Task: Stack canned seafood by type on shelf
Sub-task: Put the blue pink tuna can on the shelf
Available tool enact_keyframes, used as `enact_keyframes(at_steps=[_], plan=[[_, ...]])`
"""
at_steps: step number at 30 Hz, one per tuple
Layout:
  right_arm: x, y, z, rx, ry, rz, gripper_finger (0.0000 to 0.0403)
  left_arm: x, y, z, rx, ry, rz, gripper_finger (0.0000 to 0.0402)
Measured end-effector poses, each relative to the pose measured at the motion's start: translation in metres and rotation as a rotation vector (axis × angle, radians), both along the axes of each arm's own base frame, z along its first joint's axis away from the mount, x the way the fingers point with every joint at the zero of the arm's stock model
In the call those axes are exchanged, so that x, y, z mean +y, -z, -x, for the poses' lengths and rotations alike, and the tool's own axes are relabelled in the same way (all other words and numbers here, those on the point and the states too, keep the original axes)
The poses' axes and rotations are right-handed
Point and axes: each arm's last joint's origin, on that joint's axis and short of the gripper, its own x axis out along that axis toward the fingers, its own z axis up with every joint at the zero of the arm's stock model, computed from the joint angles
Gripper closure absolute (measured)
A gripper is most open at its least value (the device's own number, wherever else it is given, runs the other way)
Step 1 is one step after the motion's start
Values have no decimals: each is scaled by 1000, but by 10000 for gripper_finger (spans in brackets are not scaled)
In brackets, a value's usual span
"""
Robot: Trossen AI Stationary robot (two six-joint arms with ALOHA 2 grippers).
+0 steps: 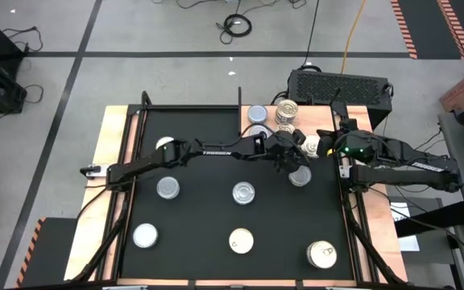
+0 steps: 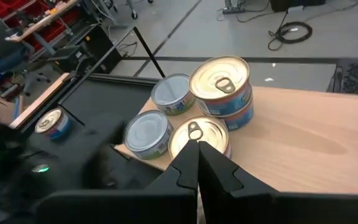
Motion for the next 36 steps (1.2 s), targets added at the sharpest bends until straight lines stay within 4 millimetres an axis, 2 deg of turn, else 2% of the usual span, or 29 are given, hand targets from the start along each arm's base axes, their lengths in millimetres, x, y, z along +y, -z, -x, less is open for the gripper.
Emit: enact_keyframes(at_steps=[5, 10, 17, 25, 30, 36], plan=[[-1, -1, 0, 1, 16, 18, 403, 22, 4, 2, -12, -42, 54, 401], [-1, -1, 0, 0, 16, 20, 403, 35, 4, 4, -18, -35, 95, 401], [-1, -2, 0, -9, 17, 20, 403, 43, 0, 5, -58, 6, 113, 401], [-1, -3, -1, -24, 18, 22, 403, 61, 14, 4, -78, -16, 141, 401], [-1, -3, -2, -24, 18, 22, 403, 65, 25, 4, -57, -22, 148, 401], [-1, -3, -2, -27, 18, 23, 403, 66, 25, 4, -58, -26, 148, 401]])
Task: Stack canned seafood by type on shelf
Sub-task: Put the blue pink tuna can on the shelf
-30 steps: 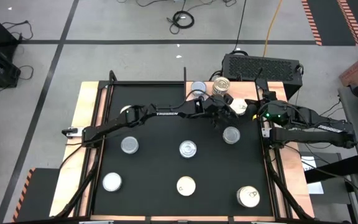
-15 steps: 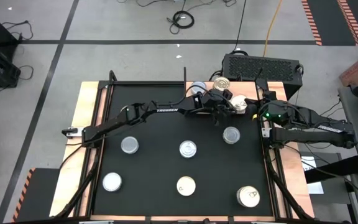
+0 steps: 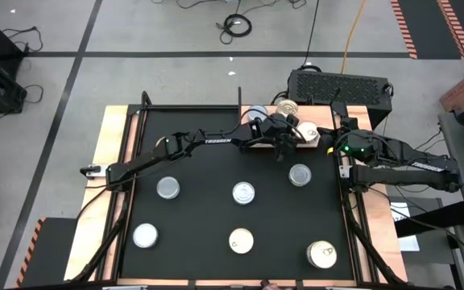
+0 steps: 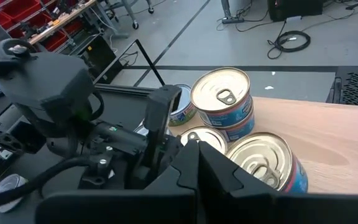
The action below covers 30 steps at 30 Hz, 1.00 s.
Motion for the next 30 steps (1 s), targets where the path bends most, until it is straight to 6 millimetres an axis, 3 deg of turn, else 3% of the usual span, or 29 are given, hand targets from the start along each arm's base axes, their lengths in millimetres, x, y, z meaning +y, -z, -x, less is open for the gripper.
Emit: enact_keyframes(at_steps=[6, 20, 23, 30], plan=[[0, 0, 0, 1, -2, -1, 403, 1, -2, -1, -16, -18, -12, 397], [0, 1, 0, 15, -11, -9, 403, 3, -3, 0, -19, -96, -46, 346], [1, 4, 1, 37, -40, -30, 403, 0, -13, 1, -20, -117, -49, 346], [4, 12, 5, 127, -90, -90, 403, -28, -65, 13, -4, -116, -20, 345]])
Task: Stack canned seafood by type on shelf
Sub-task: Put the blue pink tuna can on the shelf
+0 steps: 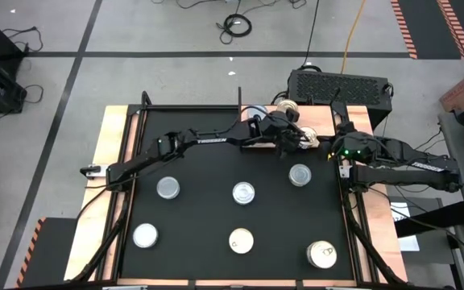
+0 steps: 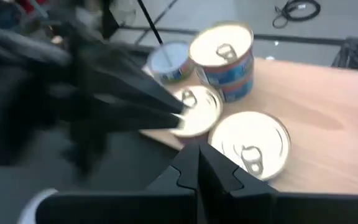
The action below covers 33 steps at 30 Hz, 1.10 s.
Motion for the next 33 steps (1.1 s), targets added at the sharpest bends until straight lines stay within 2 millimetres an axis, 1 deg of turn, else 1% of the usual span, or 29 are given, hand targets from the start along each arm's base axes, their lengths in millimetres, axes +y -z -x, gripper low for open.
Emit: enact_keyframes(at_steps=[3, 5, 7, 10, 15, 18, 21, 24, 27, 30, 33], plan=[[0, 3, 1, 39, -3, -10, 403, -10, -22, 13, 59, -15, 74, 345], [0, 5, 0, 72, -3, -16, 403, -15, -43, 26, 96, -45, 122, 345], [-1, 8, -5, 112, -10, -19, 403, -17, -66, 40, 101, -71, 158, 346], [-3, 14, -18, 196, -25, -26, 403, -21, -102, 65, 99, -108, 226, 356], [-7, 29, -39, 361, -41, -48, 403, -25, -157, 117, 128, -137, 350, 392], [-10, 37, -48, 439, -71, -73, 403, -19, -178, 148, 163, -162, 449, 397], [-14, 44, -54, 497, -119, -107, 403, -12, -188, 173, 178, -215, 523, 398], [-19, 50, -59, 550, -127, -106, 403, -13, -190, 190, 174, -245, 573, 399], [-25, 54, -63, 593, -142, -112, 403, -17, -180, 202, 184, -268, 606, 400], [-30, 58, -66, 616, -150, -111, 403, -20, -162, 214, 161, -296, 627, 400], [-31, 61, -71, 615, -191, -136, 403, -24, -146, 237, 89, -314, 654, 400]])
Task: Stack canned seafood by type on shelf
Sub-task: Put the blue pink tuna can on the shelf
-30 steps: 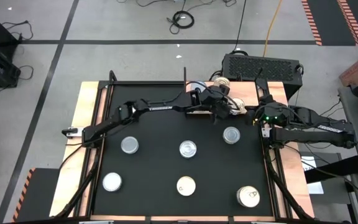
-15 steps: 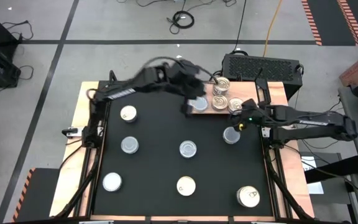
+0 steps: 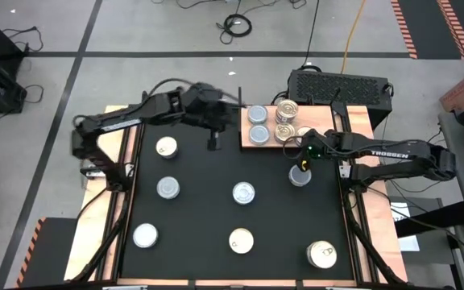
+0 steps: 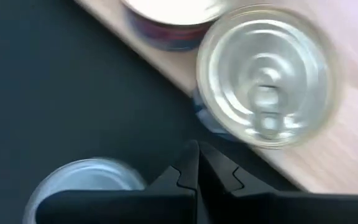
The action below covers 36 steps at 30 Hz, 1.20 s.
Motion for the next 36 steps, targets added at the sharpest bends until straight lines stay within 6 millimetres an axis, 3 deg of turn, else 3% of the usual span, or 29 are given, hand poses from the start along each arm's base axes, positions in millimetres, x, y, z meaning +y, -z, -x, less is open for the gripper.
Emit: enact_keyframes(at_steps=[8, 12, 15, 20, 36], plan=[[-8, 7, -13, -25, -21, -16, 403, -17, 66, 63, -314, -49, 59, 401], [-18, 14, -14, 16, 17, -16, 403, -22, 102, 76, -410, -6, 117, 401], [-25, 20, -14, 53, 46, -26, 403, -24, 117, 79, -443, 2, 133, 401], [-35, 25, -14, 89, 92, 19, 403, -25, 125, 80, -432, 6, 158, 401], [-65, 20, -6, 83, 306, 226, 403, -30, 125, 79, -432, 80, 189, 401]])
